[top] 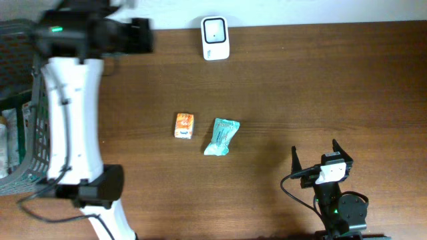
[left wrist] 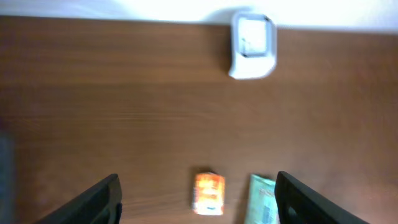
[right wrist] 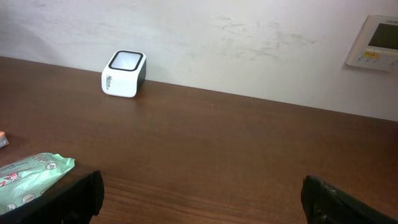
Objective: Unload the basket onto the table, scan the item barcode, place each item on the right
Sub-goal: 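Reach the left gripper into the basket and grasp the white tube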
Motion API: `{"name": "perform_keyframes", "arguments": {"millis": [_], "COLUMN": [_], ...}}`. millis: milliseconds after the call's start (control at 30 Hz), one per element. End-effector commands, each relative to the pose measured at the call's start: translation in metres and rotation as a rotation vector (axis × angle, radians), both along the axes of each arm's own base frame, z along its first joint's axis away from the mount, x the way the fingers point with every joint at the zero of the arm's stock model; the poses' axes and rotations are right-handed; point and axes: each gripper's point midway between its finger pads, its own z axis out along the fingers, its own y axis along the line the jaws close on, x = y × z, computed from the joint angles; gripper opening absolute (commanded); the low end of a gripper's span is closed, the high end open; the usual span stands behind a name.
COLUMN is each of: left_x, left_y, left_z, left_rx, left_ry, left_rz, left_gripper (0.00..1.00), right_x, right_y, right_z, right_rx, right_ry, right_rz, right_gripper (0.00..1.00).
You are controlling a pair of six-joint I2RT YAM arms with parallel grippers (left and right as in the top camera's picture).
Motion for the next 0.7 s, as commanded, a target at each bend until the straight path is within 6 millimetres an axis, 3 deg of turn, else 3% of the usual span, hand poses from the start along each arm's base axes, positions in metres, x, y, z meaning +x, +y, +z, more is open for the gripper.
{"name": "perform_keyframes", "arguments": {"millis": [0, 133, 267, 467, 667], "left_x": [-0.024, -0.038, -0.058, -0.068, -0.07], "left_y": [0.075, 0.167, 0.222, 0.245, 0.28], "left_z": [0.052, 0.058, 0.057, 0.048, 0.014], "left_rx": [0.02, 0.034, 0.044, 0.048, 0.043], "left_ry": [-0.132, -0.152, -0.147, -0.115, -0.044], "left_rz": [0.156, 0.372, 0.511, 0.571, 0.646], "left_gripper": [0.82, 0.88, 0.88, 0.85, 0.84], "right_x": [0.0, 0.0, 0.0, 0.0, 0.0], "right_y": [0.0, 0.0, 0.0, 0.0, 0.0], "right_z": [-0.002, -0.003, -0.003, -0.002, -0.002], "right_rx": [-0.006, -0.006, -0.006, -0.006, -0.006], "right_ry": [0.001, 0.001, 0.001, 0.001, 0.001], "right_rz": [0.004, 0.003, 0.004, 0.004, 0.004], "right_gripper": [0.98, 0.98, 0.98, 0.98, 0.98]}}
